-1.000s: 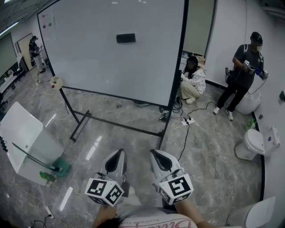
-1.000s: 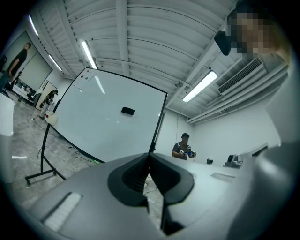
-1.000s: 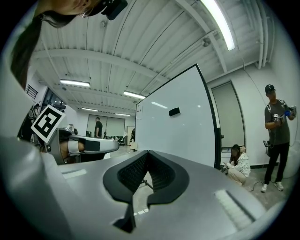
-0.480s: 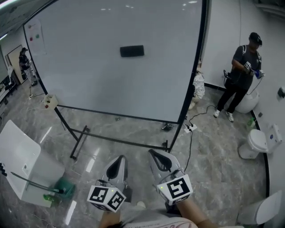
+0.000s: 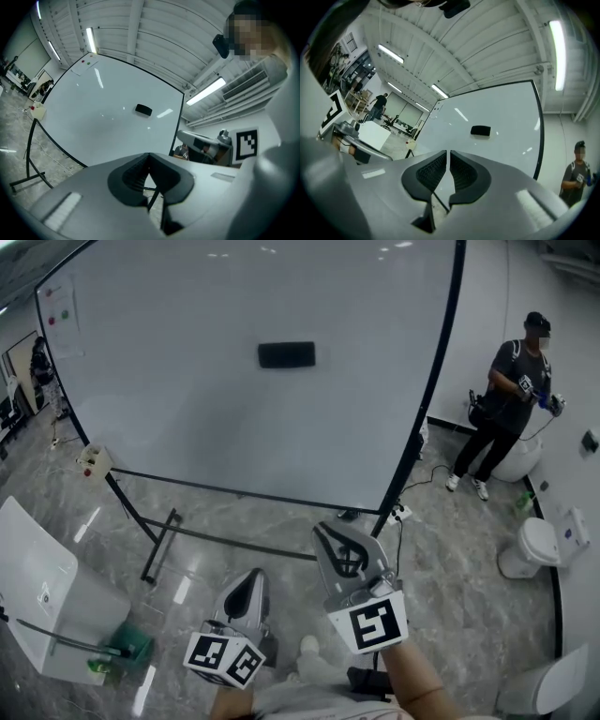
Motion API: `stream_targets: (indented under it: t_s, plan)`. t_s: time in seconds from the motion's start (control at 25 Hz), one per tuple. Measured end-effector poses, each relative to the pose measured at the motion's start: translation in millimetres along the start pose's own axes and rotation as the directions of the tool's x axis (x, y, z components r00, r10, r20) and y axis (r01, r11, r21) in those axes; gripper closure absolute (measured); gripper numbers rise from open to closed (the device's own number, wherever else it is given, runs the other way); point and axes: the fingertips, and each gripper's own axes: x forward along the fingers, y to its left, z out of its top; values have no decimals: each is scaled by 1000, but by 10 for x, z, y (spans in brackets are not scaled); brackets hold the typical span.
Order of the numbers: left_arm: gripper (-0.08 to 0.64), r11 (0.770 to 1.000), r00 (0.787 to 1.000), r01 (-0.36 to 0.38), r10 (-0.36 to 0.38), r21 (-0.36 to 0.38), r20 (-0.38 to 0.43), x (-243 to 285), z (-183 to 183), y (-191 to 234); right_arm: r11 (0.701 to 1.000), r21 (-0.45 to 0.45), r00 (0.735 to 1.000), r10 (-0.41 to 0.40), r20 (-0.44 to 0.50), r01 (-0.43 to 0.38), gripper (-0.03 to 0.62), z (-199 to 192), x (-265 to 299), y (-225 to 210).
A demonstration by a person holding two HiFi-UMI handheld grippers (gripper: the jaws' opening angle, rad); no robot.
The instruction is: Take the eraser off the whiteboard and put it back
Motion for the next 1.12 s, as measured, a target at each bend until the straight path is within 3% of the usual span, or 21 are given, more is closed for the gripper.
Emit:
stream_targets:
  t_s: [0.2,0.32,0.44,0.68,0.88,1.04,1.12]
  plan:
    - [560,1000,1000,-11,11,2,6,266,54,176,980,-196,999,-12,40,20,511,425,522,-442]
    - [560,1000,1000,-15,14,8,26,448,141,282,933,-353,995,-44,88,72,455,661,858,-677]
    - [560,999,998,-34,34,9,47,600,200,416,854,-513,995,-44,87,83,415,792,1208,-856]
    - [560,997,993,-72,70,13,96,878,375,625,673,-740,996,-65,-56,3,344,792,1859,-1180]
    - [560,995,988,-104,102,11,120,1027,444,744,562,-826,987,-106,-122,-42,330,732,2226,-1363]
    - [560,993,985,-122,120,9,124,1057,485,853,438,-895,973,-157,-170,-85,327,670,2449,-1452]
    - [560,992,985,-125,123,9,121,1064,499,917,411,-905,967,-169,-192,-107,327,640,2529,-1457]
